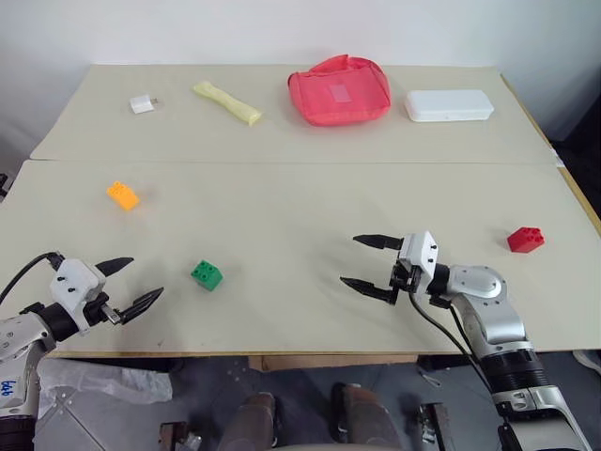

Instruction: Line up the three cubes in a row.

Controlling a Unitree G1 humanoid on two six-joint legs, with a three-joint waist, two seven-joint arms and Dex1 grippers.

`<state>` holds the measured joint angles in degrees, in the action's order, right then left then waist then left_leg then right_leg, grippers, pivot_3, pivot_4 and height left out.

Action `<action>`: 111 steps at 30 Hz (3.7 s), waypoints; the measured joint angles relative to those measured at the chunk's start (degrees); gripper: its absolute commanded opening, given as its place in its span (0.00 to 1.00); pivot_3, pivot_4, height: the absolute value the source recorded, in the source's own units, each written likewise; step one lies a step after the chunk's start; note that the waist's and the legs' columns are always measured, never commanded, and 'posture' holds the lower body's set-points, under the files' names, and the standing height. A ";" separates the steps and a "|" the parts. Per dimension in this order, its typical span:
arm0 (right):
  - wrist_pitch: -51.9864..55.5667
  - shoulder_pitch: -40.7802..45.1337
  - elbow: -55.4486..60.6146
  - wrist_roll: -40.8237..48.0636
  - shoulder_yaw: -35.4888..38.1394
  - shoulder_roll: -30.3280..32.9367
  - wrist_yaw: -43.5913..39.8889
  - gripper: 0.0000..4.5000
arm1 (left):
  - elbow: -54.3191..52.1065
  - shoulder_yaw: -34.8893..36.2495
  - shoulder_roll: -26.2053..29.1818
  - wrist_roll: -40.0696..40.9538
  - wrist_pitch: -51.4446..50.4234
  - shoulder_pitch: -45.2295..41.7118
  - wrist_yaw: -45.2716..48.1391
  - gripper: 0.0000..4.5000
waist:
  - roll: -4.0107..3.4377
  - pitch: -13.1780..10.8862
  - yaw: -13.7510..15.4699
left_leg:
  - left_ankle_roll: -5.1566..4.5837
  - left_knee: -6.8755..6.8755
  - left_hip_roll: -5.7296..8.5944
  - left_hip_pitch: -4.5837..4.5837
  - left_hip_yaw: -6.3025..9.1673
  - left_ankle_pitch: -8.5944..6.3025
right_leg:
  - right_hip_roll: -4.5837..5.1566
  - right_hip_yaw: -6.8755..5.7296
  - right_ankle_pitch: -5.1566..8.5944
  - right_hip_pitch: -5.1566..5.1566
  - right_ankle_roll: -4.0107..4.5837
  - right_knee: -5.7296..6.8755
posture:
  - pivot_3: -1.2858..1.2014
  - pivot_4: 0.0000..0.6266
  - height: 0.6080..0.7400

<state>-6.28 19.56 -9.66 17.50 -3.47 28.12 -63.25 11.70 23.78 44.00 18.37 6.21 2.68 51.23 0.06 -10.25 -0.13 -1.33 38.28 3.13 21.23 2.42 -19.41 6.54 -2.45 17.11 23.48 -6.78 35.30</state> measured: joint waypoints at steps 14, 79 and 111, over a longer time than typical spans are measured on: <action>3.67 -4.31 7.99 4.01 5.04 0.76 3.82 1.00 | -19.55 -5.49 -0.11 9.70 -15.62 -9.83 0.53 0.99 | 0.00 0.00 0.63 | -0.02 0.25 0.07 0.07 0.15 -0.01 | 0.05 0.15 0.00 -0.06 0.00 0.13 | 0.52 0.24 1.00; 20.10 20.59 -5.58 -4.48 -7.87 13.32 -12.63 0.34 | -26.44 -20.31 -6.21 2.84 -19.35 -14.77 1.40 1.00 | -0.16 0.03 0.02 | -0.14 0.71 -0.06 0.01 -0.65 -0.03 | -0.12 1.02 -0.13 0.17 -0.24 0.20 | 0.52 0.24 1.00; 1.62 19.98 -8.98 5.71 -1.37 -1.75 -21.17 0.99 | -22.54 12.57 -5.76 11.34 -19.36 12.68 -0.54 1.00 | -0.21 -0.03 -1.36 | -0.05 0.61 -0.12 0.07 -0.22 -0.18 | -0.08 0.46 -0.04 -0.01 -0.06 0.18 | 0.52 0.24 1.00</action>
<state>-4.66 39.54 -18.64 23.21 -4.84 26.36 -84.42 -10.83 36.35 38.24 29.71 -13.15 15.36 50.69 -0.14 -10.28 -1.48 -1.38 38.89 3.01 21.29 2.19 -19.60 6.46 -1.98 17.07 23.47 -6.83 35.48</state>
